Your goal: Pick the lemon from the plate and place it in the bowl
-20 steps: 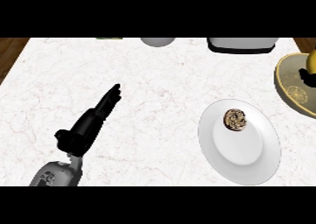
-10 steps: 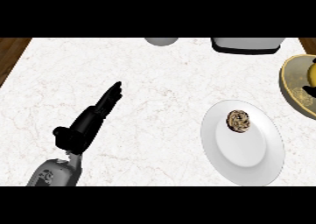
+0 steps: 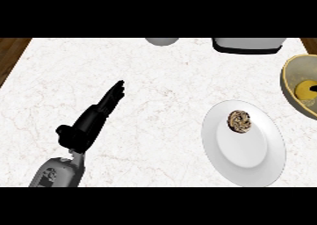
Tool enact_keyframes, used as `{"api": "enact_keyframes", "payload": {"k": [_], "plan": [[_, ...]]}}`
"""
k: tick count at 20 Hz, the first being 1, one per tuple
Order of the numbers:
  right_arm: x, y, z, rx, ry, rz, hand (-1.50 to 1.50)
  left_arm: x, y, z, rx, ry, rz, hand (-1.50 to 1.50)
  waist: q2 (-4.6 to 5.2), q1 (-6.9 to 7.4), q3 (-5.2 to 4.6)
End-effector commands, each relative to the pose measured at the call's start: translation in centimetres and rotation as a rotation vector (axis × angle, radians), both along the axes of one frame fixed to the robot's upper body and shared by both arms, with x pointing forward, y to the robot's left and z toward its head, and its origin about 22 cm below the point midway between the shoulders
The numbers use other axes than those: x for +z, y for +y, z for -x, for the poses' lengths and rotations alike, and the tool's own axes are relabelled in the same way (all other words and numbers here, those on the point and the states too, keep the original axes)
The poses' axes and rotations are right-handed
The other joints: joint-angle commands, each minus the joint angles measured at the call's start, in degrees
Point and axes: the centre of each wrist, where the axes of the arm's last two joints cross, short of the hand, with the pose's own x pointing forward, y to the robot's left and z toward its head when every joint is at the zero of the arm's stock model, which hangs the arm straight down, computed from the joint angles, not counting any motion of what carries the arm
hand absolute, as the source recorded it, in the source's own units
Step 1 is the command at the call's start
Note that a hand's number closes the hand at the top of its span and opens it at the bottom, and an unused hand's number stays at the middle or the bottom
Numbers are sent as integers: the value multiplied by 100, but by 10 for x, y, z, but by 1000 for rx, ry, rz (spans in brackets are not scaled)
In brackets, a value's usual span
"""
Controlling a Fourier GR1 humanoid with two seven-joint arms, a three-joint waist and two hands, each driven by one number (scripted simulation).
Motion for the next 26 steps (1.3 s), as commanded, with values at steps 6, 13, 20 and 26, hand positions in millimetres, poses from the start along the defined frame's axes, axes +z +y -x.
{"api": "enact_keyframes", "payload": {"k": [6,13,20,26], "plan": [[15,-28,12,-213,-238,-286,-150,10,13,0,23,3,-1,0,-12,-12,1],[32,-105,85,-310,-295,-392,-150,4,10,5,21,-1,-12,0,-22,-112,6],[19,-146,157,-326,-376,-442,-150,-2,23,3,48,-1,2,0,16,-203,29],[17,-160,190,-293,-346,-477,-150,4,10,6,22,-10,29,0,15,-113,45]]}}
